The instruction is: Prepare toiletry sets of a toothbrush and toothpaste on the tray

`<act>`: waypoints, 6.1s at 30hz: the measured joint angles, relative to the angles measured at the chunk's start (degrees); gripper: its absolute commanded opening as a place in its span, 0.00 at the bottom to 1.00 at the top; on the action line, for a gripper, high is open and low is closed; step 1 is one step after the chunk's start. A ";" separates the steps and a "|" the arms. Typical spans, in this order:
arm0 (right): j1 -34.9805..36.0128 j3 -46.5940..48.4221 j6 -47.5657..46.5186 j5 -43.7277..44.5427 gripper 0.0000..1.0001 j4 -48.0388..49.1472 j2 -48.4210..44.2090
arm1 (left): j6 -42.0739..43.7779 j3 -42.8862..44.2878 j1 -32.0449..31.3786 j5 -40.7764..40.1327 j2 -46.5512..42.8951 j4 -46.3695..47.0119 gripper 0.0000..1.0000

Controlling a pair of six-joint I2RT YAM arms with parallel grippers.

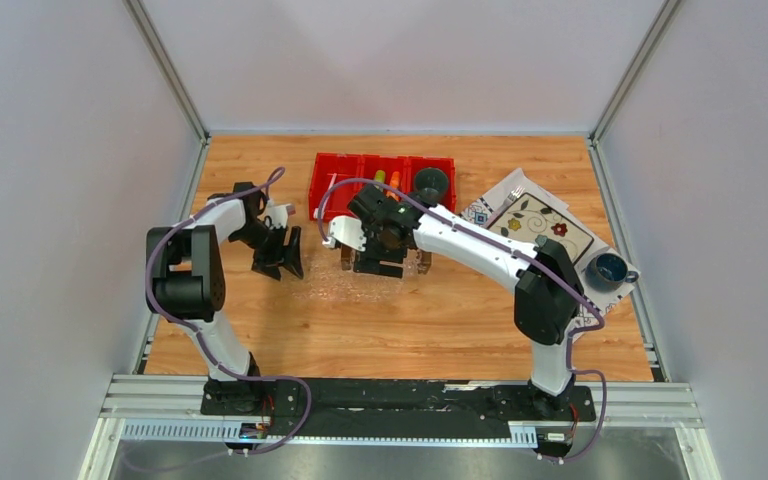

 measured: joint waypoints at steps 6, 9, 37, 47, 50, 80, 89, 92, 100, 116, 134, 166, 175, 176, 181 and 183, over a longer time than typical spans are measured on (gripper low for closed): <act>0.33 4.59 -0.26 -0.22 0.39 -1.03 4.02 | 0.24 0.00 0.02 0.83 -2.27 0.26 0.84; 0.66 6.80 -0.52 -0.50 0.40 -1.73 6.32 | 0.55 0.00 0.76 2.05 -5.05 0.24 0.85; 4.90 26.97 -1.09 -2.60 0.41 -9.66 23.06 | 10.64 -3.56 12.11 5.79 -13.94 -2.38 0.86; 5.46 29.59 0.48 -2.60 0.43 -10.67 26.05 | 11.15 -4.81 12.11 5.31 -14.82 -1.66 0.86; 5.49 29.59 0.70 -2.58 0.43 -11.17 26.16 | 11.15 -5.01 12.13 5.05 -15.37 -1.49 0.86; 4.37 24.74 2.67 -2.29 0.46 -10.82 24.41 | 11.41 -5.75 12.13 4.74 -15.98 -0.79 0.86; 3.93 24.74 3.65 -2.03 0.47 -10.91 24.41 | 11.58 -5.75 12.13 4.76 -15.98 -0.83 0.86; 3.93 24.74 3.74 -2.03 0.47 -10.91 24.39 | 11.65 -5.75 12.13 4.76 -15.98 -0.83 0.86; 3.93 24.74 4.22 -2.08 0.47 -10.97 24.39 | 11.82 -5.75 12.13 4.76 -15.98 -0.83 0.86; 4.09 23.78 4.55 -2.05 0.48 -10.99 23.85 | 11.85 -5.75 12.13 4.76 -15.98 -0.85 0.86; 4.98 23.78 4.61 -2.10 0.50 -10.99 23.85 | 12.04 -5.75 12.13 4.76 -15.98 -0.85 0.86; 4.98 23.78 6.05 -1.49 0.78 -11.15 23.85 | 12.55 -5.75 12.13 4.96 -15.98 -1.25 0.86; 4.98 23.78 6.01 -1.01 0.94 -11.19 23.76 | 13.03 -5.75 12.13 5.01 -15.98 -1.36 0.86; 4.98 23.78 6.01 -0.96 0.95 -11.19 23.65 | 13.14 -5.75 12.13 5.01 -15.98 -1.38 0.86; 4.98 23.80 6.03 -0.79 1.00 -11.19 23.26 | 13.57 -5.75 12.13 5.20 -15.98 -1.81 0.86; 4.98 23.80 6.03 -0.68 1.00 -11.21 23.23 | 13.66 -5.75 12.13 5.29 -15.98 -1.90 0.86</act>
